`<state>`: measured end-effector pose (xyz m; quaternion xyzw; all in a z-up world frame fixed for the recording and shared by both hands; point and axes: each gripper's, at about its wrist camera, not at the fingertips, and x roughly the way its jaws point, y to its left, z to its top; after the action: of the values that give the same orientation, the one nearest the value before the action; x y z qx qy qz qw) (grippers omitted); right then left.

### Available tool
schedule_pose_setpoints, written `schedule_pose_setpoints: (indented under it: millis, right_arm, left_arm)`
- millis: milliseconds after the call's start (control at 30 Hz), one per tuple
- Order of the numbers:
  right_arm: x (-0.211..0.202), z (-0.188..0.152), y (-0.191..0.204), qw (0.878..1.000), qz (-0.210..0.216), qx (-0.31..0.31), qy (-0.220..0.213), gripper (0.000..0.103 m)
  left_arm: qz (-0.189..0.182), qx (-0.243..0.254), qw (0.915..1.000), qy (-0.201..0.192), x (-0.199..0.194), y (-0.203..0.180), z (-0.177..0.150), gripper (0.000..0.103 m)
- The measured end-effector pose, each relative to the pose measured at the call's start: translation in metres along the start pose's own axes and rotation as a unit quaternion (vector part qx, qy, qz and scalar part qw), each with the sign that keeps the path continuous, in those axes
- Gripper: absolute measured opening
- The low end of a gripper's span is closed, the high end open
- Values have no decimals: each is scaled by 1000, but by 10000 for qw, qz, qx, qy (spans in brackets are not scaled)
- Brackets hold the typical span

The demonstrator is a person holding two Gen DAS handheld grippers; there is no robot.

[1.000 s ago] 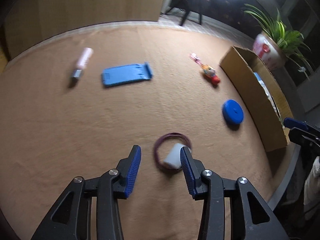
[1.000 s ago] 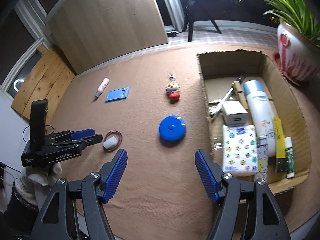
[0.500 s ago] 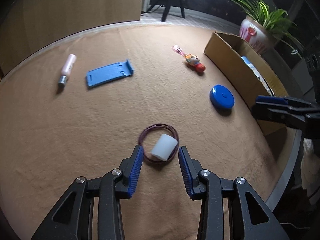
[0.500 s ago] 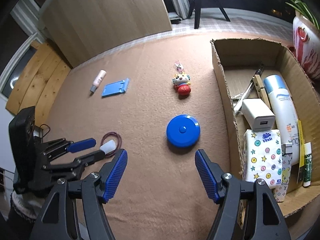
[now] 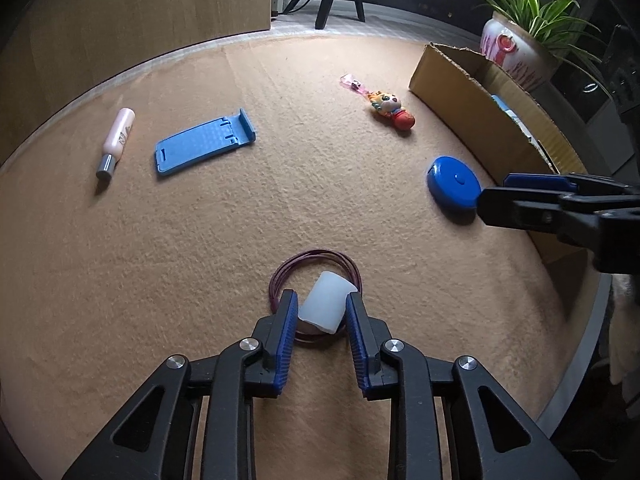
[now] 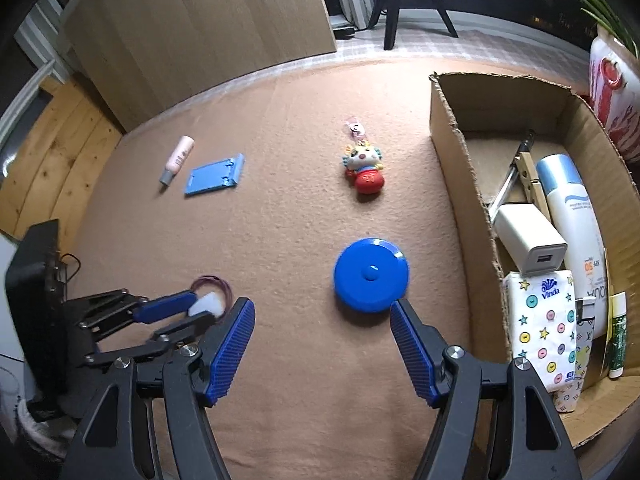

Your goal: Organize objects

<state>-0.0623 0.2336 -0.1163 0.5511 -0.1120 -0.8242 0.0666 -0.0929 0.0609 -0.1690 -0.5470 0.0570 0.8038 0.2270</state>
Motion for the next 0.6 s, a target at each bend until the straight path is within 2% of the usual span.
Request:
schedule_pose_setpoints:
  millis: [133,300,433,600]
  right_arm:
    - [9,0,5,9999,38,54,118,67]
    - [24,0,13,9996,117,59,243,67]
    - [33,1,28,9994,179,-102,287,64]
    - [53,2,52,9968,218,-522,556,42]
  left_arm:
    - [-56,-13,10000,-19,-2,2,-1,21]
    - [-361,-223,9991,-62,-8,11,-3,11]
    - [-478,-493,9975,-176,-19,24,-5,8]
    - [-416,-758,9959,-271,-32,42,-13,8]
